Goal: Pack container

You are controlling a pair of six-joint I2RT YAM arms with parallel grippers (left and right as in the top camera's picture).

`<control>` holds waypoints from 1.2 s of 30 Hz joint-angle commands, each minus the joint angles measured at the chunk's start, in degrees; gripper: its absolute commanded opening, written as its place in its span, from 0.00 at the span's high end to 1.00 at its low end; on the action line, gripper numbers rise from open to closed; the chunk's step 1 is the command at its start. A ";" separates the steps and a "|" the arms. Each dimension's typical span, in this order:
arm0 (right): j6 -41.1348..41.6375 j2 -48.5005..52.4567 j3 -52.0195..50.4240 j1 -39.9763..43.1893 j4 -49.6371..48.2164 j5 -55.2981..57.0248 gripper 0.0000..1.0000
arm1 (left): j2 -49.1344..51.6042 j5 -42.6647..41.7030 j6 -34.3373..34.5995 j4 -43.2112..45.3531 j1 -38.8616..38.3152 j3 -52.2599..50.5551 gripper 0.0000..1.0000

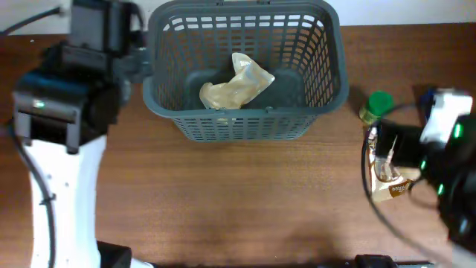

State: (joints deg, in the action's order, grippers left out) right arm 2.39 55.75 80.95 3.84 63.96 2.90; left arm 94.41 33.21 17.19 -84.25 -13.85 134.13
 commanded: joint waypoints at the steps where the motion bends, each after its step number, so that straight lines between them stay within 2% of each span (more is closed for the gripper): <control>1: -2.86 11.89 13.90 0.44 10.34 7.72 0.01 | 0.61 -1.92 7.65 -2.67 8.63 -0.11 0.01; 5: -3.28 20.02 20.09 1.86 18.14 11.32 0.01 | 2.78 -7.37 7.65 -3.45 16.20 -0.15 0.01; 9: -3.28 24.85 20.11 10.03 22.23 8.15 0.01 | 6.27 -12.96 7.63 -3.30 22.88 -0.15 0.01; 16: -4.44 26.18 19.47 25.88 20.22 -5.53 0.01 | 11.43 -14.12 7.61 -3.02 25.29 -0.15 0.01; 19: -7.21 27.34 17.62 29.64 18.36 -9.29 0.01 | 13.94 -13.97 7.58 -2.40 25.27 -0.15 0.01; 25: -11.63 29.79 6.34 28.30 9.60 -10.49 0.01 | 17.68 -13.92 6.38 0.52 25.27 -0.15 0.01; 31: -11.61 29.92 -9.88 27.41 -4.09 -10.43 0.01 | 18.40 -13.38 1.99 2.60 25.73 -0.15 0.01; 36: -9.03 29.92 -17.92 27.30 -13.73 -11.85 0.01 | 18.40 -12.48 2.01 2.69 27.15 -0.15 0.01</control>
State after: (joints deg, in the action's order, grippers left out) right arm -8.05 86.21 65.65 31.51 52.95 -6.83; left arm 112.84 19.75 20.69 -81.78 11.84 134.04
